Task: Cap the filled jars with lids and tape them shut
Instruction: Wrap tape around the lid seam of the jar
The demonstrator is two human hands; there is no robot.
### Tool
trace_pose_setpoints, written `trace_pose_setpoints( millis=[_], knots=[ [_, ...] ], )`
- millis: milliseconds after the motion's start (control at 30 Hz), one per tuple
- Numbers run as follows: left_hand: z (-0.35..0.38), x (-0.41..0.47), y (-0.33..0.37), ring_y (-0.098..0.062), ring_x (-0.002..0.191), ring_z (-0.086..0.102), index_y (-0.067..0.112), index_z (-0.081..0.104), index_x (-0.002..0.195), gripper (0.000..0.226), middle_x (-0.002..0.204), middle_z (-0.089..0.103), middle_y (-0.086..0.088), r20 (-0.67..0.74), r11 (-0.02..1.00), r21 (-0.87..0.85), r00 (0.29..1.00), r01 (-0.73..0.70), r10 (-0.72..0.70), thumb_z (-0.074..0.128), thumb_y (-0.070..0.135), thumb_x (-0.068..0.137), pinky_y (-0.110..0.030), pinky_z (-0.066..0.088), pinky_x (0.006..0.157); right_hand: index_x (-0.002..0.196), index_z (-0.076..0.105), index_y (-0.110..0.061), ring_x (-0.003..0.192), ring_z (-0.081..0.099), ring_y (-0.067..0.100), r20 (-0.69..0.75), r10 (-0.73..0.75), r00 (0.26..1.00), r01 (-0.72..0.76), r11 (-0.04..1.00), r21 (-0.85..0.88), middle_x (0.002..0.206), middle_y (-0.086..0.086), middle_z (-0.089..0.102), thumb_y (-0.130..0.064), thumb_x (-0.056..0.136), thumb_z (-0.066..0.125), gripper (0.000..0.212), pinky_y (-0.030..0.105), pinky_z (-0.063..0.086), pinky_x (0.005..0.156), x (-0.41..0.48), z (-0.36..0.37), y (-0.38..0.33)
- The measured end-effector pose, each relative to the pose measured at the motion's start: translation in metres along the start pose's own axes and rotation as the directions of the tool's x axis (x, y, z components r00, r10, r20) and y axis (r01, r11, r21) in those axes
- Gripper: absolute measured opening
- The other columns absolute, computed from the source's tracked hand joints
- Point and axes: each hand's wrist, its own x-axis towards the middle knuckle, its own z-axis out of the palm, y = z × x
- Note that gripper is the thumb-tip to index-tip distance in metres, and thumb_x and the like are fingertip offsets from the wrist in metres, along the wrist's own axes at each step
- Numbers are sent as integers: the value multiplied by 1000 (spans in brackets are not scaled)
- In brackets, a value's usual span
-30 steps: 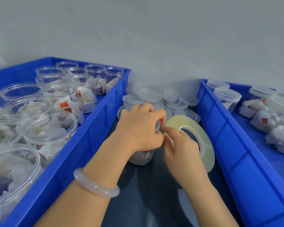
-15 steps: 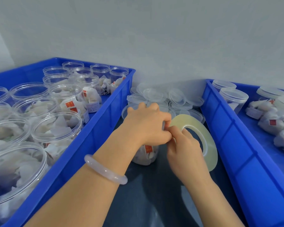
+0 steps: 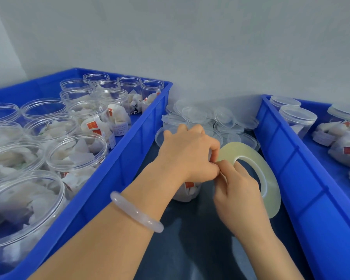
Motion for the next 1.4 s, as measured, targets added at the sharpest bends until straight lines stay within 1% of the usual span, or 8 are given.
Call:
trace_pose_setpoints(
  millis=[233,400,633,700,833,1067,1233,1400],
  knots=[
    [-4,6,-3,-18,101,39,35,61,74,5,107,50,9,51,996,-84,999,16,-11,66,36,72,-38,26,79,82,56,-2,67,44,28,-15,-19,1000,20,998,54,75,8,46,-3,89,48,11,43,40,60,1,1,4],
    [-9,7,-7,-19,106,37,37,55,75,11,111,46,7,183,999,-49,983,-15,24,64,30,74,-40,27,84,86,60,-7,70,48,24,-46,30,998,-24,993,114,79,8,53,-11,89,47,14,31,37,63,0,6,4],
    [-10,30,10,-23,101,39,25,54,67,22,87,56,7,298,992,49,946,115,-124,75,18,64,-44,35,87,93,61,-7,74,44,32,-17,-38,999,37,998,-49,88,11,46,-5,91,49,13,43,39,65,5,0,5],
    [-9,31,8,-22,101,43,27,57,73,24,91,56,8,295,992,27,948,121,-124,78,24,62,-40,36,82,91,62,-8,73,44,32,-13,-39,999,38,997,-65,88,11,45,-4,91,49,13,42,39,64,4,0,6],
    [-11,32,7,-27,108,43,26,48,117,69,118,43,-3,342,973,157,915,172,-217,82,45,59,-39,36,79,83,60,-8,67,42,32,-6,-70,998,69,991,-111,85,12,44,1,88,52,14,35,30,58,0,-5,6],
    [-3,31,10,-23,89,52,25,66,85,27,90,62,3,222,976,7,952,217,-213,72,28,59,-39,37,77,90,58,-2,71,41,35,-11,-12,1000,10,987,-160,85,16,43,-1,89,47,11,39,31,61,9,-3,5],
    [-1,32,11,-24,92,51,26,69,79,24,92,62,4,210,980,8,958,199,-197,72,26,56,-44,36,83,92,58,-7,65,38,32,-56,33,998,-41,989,-143,77,12,39,-2,89,48,12,36,26,59,-5,-2,1],
    [-1,34,11,-25,90,49,25,68,86,27,92,61,2,189,981,30,962,193,-195,64,22,59,-41,29,71,94,61,-11,68,41,34,-67,51,996,-59,990,-131,79,10,41,-5,90,49,14,36,27,58,-7,-3,-1]
  ],
)
